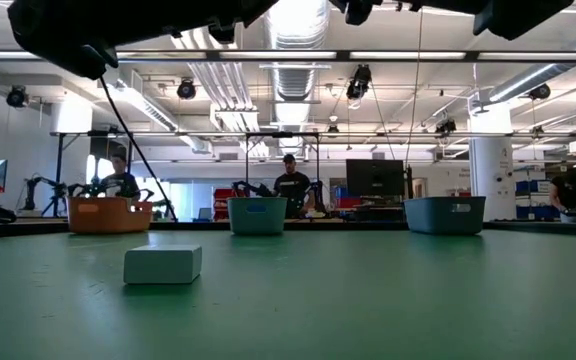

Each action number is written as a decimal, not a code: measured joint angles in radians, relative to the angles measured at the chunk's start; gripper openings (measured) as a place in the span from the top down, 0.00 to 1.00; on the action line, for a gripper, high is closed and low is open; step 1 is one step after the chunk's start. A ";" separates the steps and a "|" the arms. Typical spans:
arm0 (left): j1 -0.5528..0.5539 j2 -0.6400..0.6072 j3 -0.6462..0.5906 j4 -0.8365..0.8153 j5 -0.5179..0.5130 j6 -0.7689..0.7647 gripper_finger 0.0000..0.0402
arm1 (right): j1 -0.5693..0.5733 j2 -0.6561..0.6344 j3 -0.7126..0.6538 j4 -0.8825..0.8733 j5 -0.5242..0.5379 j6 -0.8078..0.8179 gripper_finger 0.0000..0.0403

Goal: Sort & place blocks by color
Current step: Put the yellow block into the gray bin

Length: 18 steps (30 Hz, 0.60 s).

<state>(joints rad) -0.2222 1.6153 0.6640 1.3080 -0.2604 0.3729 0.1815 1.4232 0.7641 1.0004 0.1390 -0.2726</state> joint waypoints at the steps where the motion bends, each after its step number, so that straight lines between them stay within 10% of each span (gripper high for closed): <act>1: 0.000 0.001 0.000 0.000 0.000 0.000 0.73 | 0.001 0.000 0.001 0.000 0.000 -0.001 0.29; 18: 0.000 -0.001 -0.006 0.001 -0.008 -0.018 0.71 | 0.001 -0.008 0.000 -0.013 -0.015 -0.020 0.71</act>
<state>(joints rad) -0.2222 1.6146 0.6579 1.3085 -0.2687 0.3554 0.1829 1.4155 0.7643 0.9870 0.1238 -0.2931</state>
